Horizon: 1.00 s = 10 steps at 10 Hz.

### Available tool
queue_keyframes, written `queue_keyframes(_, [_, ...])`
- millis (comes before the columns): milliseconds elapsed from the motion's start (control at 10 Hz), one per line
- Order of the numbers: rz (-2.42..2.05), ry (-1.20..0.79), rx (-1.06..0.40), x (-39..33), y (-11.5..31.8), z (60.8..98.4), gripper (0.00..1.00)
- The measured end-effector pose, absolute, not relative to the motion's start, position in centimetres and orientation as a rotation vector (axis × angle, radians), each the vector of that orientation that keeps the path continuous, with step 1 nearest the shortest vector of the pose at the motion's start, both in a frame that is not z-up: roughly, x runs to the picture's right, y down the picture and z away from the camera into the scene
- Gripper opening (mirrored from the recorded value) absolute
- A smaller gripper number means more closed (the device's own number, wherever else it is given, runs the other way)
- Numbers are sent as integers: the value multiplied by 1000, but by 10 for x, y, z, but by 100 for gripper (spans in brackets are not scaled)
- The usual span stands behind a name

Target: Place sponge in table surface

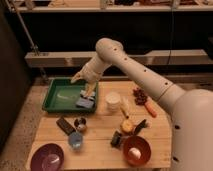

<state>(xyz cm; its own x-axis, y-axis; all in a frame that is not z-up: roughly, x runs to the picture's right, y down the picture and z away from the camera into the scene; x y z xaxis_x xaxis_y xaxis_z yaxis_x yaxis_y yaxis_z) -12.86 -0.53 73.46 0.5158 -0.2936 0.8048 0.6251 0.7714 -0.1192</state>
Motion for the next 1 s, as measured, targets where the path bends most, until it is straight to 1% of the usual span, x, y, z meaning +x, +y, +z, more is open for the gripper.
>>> queue_keyframes(300, [-598, -801, -389, -143, 22, 764, 65])
queue_keyframes(700, [-708, -765, -426, -159, 11, 790, 65])
queue_keyframes(1000, [-797, -679, -417, -149, 11, 811, 65])
